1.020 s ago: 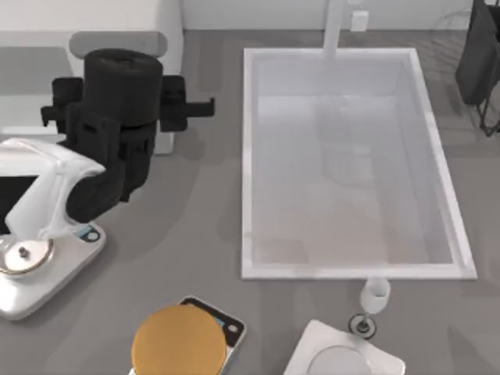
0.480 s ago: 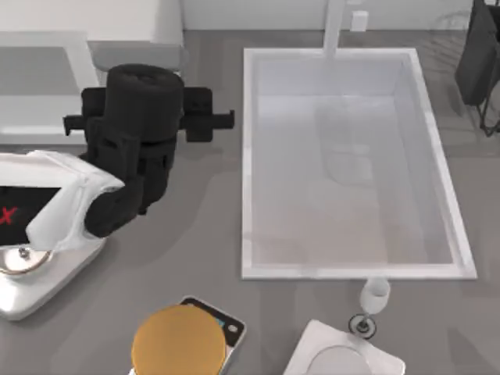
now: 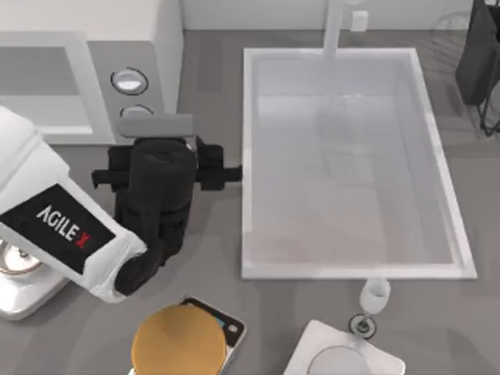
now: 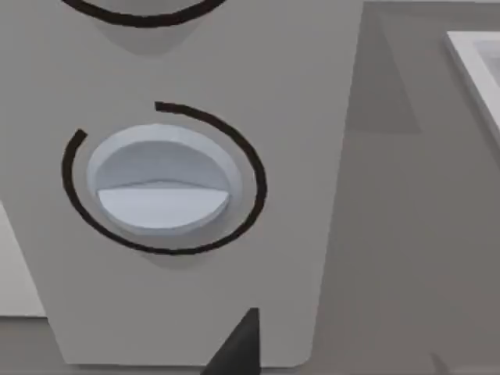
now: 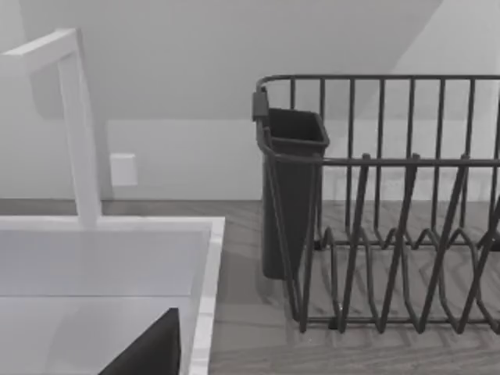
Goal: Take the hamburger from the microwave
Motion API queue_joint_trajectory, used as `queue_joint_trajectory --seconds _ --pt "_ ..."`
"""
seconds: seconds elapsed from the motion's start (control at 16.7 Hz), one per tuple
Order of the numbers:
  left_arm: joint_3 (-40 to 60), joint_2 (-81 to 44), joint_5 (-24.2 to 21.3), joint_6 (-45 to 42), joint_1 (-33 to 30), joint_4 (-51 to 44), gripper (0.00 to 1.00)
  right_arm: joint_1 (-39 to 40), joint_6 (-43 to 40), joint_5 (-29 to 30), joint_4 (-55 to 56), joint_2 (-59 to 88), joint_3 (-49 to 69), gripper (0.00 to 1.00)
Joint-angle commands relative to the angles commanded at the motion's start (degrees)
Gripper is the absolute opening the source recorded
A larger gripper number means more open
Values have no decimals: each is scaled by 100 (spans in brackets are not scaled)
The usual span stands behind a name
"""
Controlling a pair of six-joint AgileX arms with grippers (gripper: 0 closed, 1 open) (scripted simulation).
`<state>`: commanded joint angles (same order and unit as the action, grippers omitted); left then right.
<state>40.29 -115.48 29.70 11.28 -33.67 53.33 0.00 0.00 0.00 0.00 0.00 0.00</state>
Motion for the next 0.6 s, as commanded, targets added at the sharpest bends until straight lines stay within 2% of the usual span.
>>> queue_joint_trajectory --seconds 0.18,0.42,0.6 --pt "-166 -381 -33 -2 -2 461 0 0 0 0 0 0 0 100" --pt "-180 -409 -35 -2 -2 493 0 0 0 0 0 0 0 100" --pt "-180 -409 -35 -2 -2 493 23 0 0 0 0 0 0 100"
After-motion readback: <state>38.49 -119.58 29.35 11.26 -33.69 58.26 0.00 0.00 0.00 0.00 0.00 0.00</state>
